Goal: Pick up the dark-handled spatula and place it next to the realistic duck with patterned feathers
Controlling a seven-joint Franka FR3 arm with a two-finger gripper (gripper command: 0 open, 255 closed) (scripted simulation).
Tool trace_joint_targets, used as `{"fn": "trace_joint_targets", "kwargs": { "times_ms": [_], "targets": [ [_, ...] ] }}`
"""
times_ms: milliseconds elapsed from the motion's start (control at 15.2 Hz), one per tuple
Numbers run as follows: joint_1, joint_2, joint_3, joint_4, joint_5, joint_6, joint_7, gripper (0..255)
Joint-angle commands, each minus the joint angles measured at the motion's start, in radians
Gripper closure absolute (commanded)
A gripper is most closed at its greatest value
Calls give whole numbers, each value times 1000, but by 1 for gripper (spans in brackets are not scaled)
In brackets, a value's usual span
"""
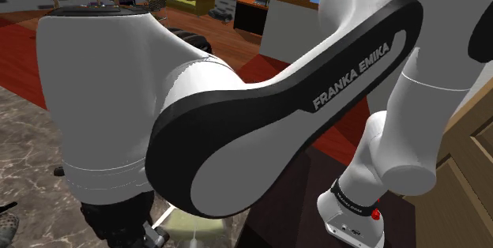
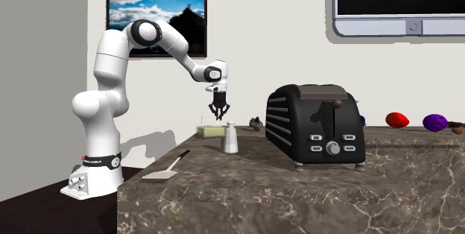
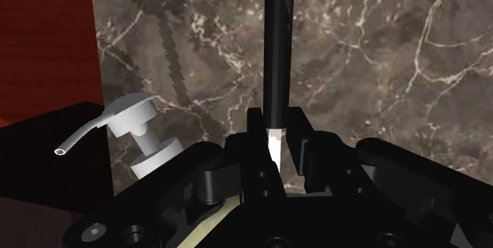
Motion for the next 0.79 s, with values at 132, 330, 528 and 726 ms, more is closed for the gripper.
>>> {"fn": "trace_joint_targets", "kwargs": {
  "times_ms": [132,330,528,726],
  "targets": [
    [7,27,-4,-26,-19,48,9,255],
    [14,50,-10,-44,-36,85,16,255],
    [21,74,-17,-61,-55,121,25,255],
    [27,94,-23,-72,-70,148,32,255]
  ]
}}
